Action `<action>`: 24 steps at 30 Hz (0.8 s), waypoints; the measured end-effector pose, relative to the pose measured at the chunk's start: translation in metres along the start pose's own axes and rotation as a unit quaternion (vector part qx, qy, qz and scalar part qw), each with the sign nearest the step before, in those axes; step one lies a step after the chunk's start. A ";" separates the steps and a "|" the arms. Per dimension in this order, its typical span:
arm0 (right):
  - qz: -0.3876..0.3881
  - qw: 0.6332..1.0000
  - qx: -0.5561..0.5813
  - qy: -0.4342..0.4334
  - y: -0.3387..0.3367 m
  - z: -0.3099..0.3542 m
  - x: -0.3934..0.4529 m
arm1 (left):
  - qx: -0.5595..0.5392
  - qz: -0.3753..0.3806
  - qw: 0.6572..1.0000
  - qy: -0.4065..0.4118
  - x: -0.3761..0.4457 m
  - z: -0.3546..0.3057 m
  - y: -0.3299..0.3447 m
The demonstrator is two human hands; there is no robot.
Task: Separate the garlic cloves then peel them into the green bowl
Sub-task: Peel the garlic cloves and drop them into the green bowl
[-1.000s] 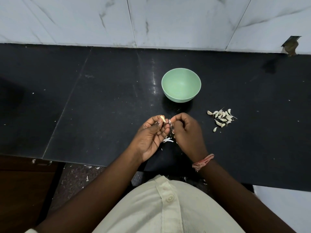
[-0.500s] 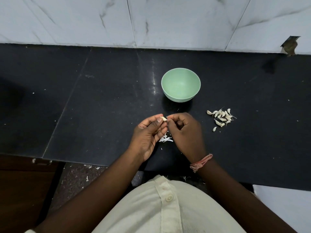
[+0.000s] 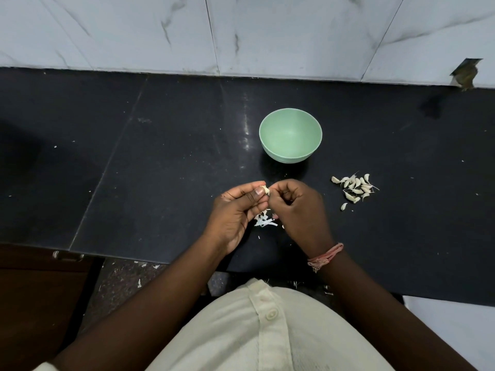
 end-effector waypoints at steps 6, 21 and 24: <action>-0.005 1.000 -0.005 0.002 0.001 0.001 0.000 | 0.052 -0.016 0.998 0.040 0.003 0.000 -0.002; 0.054 0.997 -0.025 0.038 -0.006 0.011 0.001 | 0.086 0.008 0.996 0.038 0.005 -0.001 -0.006; 0.056 0.997 -0.007 0.059 -0.007 0.012 0.001 | 0.085 0.014 0.996 0.033 0.005 -0.002 -0.006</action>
Point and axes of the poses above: each hand's wrist, its own x-axis towards the middle knuckle, its own y-axis out of the palm, z = x × y, the point moved 2 cm from there along x, towards the middle knuckle, and after that the axes turned 10 degrees about x, right-handed, at the moved point
